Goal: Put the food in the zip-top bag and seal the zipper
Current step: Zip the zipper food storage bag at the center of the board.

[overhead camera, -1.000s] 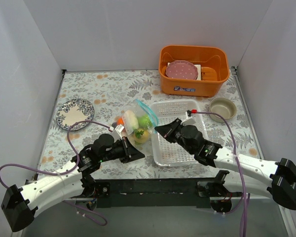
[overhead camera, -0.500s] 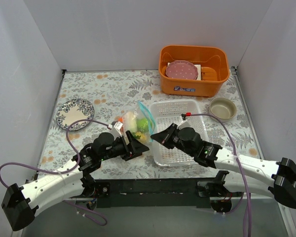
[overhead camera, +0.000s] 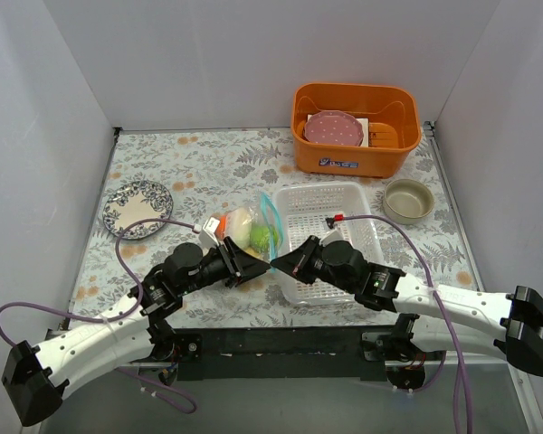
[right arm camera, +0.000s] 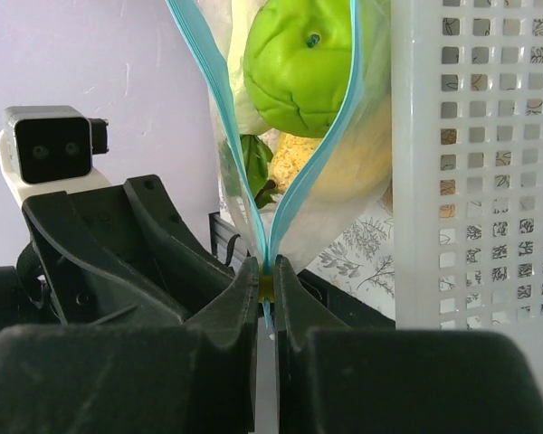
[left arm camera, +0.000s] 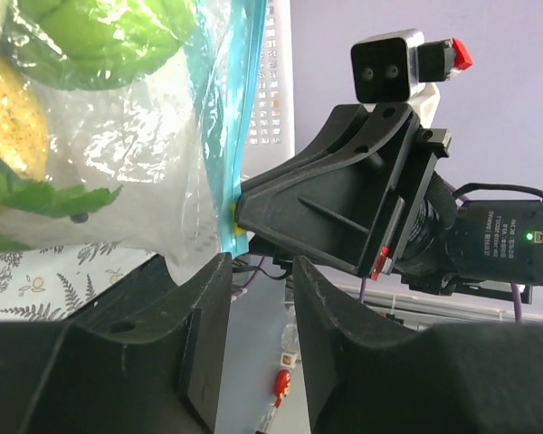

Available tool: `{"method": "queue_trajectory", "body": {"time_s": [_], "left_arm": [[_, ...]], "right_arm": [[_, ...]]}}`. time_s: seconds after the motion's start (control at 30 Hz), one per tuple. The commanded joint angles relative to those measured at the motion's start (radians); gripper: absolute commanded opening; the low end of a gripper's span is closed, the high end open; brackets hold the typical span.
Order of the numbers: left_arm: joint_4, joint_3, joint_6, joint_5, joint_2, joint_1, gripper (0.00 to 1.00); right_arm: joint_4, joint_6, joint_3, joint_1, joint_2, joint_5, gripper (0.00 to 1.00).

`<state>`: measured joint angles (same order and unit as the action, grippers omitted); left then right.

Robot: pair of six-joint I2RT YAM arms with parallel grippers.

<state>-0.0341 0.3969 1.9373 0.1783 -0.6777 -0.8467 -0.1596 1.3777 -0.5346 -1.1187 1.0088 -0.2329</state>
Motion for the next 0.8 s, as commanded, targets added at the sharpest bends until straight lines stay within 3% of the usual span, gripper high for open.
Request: {"method": "queue_trajectory", "body": {"time_s": [0.0, 0.23, 0.77], "left_arm": [[0.028, -0.016, 0.014, -0.016, -0.023, -0.003, 0.32], [-0.016, -0.026, 0.029, -0.017, -0.013, -0.002, 0.50], [0.082, -0.070, 0.075, -0.066, -0.013, -0.003, 0.51]], "right_arm": [[-0.073, 0.034, -0.002, -0.012, -0.009, -0.020, 0.06], [-0.103, 0.047, 0.031, -0.013, -0.039, -0.059, 0.07], [-0.126, 0.061, 0.033, -0.015, -0.021, -0.045, 0.07]]}}
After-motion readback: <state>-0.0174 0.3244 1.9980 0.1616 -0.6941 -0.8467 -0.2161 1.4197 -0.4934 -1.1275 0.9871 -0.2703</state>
